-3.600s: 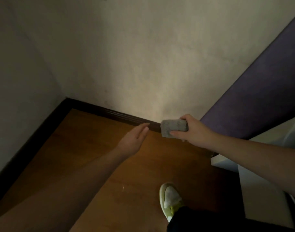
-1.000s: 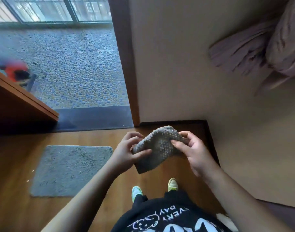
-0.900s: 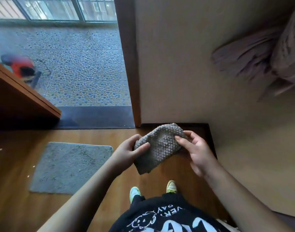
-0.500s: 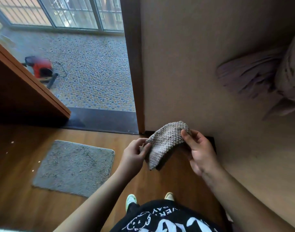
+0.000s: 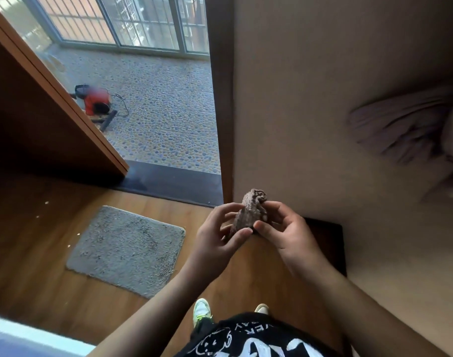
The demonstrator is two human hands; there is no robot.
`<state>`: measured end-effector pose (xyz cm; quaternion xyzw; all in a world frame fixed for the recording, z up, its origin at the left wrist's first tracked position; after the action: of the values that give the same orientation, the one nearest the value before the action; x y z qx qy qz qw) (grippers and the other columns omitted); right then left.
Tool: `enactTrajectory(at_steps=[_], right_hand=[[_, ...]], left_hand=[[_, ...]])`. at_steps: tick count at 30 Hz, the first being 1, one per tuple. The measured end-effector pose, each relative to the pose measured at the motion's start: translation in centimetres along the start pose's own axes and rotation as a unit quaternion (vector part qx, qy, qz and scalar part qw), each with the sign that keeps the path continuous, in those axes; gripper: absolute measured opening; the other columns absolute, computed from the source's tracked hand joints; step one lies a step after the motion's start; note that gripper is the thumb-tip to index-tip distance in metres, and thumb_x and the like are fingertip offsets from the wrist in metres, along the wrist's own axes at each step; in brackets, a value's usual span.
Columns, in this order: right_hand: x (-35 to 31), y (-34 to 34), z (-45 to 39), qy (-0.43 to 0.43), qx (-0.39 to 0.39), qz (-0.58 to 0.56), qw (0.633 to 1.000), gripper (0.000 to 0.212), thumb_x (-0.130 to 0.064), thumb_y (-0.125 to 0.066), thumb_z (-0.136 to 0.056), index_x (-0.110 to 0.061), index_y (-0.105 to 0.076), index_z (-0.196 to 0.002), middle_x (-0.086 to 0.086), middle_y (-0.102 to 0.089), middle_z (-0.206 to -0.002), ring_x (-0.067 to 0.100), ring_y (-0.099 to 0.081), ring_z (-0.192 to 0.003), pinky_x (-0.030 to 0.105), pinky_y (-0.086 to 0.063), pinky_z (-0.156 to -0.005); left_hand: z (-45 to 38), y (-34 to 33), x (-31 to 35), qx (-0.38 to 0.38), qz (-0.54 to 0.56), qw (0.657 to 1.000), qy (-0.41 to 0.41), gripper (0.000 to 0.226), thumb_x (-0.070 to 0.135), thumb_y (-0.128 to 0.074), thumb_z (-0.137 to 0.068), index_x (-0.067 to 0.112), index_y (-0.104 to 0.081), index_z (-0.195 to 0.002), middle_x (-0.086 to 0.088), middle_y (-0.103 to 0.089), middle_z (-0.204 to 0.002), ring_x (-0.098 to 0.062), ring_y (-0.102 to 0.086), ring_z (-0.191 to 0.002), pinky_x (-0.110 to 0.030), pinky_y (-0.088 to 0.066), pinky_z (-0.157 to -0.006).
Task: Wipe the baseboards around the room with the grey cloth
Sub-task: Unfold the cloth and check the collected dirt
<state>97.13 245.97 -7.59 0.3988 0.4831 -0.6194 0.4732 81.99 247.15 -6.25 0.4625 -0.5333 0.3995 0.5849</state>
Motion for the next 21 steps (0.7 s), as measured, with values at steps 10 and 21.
enactTrajectory(at_steps=[10, 21], right_hand=[[0.8, 1.0, 0.1, -0.01, -0.007, -0.014, 1.0, 0.016, -0.03, -0.067, -0.085, -0.024, -0.076, -0.097, 0.004, -0.075, -0.098, 0.013, -0.071, -0.091, 0.02, -0.054, -0.073], [2.7, 4.5, -1.9, -0.025, 0.016, 0.006, 1.0, 0.014, -0.036, -0.061, -0.087, -0.033, -0.073, -0.094, -0.005, -0.075, -0.096, 0.002, -0.068, -0.089, 0.015, -0.052, -0.068]], left_hand=[[1.0, 0.2, -1.9, 0.013, 0.051, 0.998, 0.047, 0.021, 0.012, -0.06, -0.097, 0.027, -0.07, -0.107, 0.0, -0.072, -0.103, -0.02, -0.068, -0.1, -0.031, -0.056, -0.084], [0.2, 4.2, -2.7, 0.115, -0.178, 0.976, 0.057, 0.013, 0.05, -0.039, -0.096, 0.05, -0.05, -0.102, 0.019, -0.064, -0.085, -0.001, -0.061, -0.076, -0.032, -0.048, -0.065]])
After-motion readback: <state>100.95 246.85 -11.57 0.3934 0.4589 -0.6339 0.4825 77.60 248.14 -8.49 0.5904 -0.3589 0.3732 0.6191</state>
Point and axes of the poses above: each hand's wrist, its own z-axis away from the middle knuckle, its own y-axis out of the back of the hand, x = y × z, the point moved 9 cm from there along -z, towards the middle knuckle
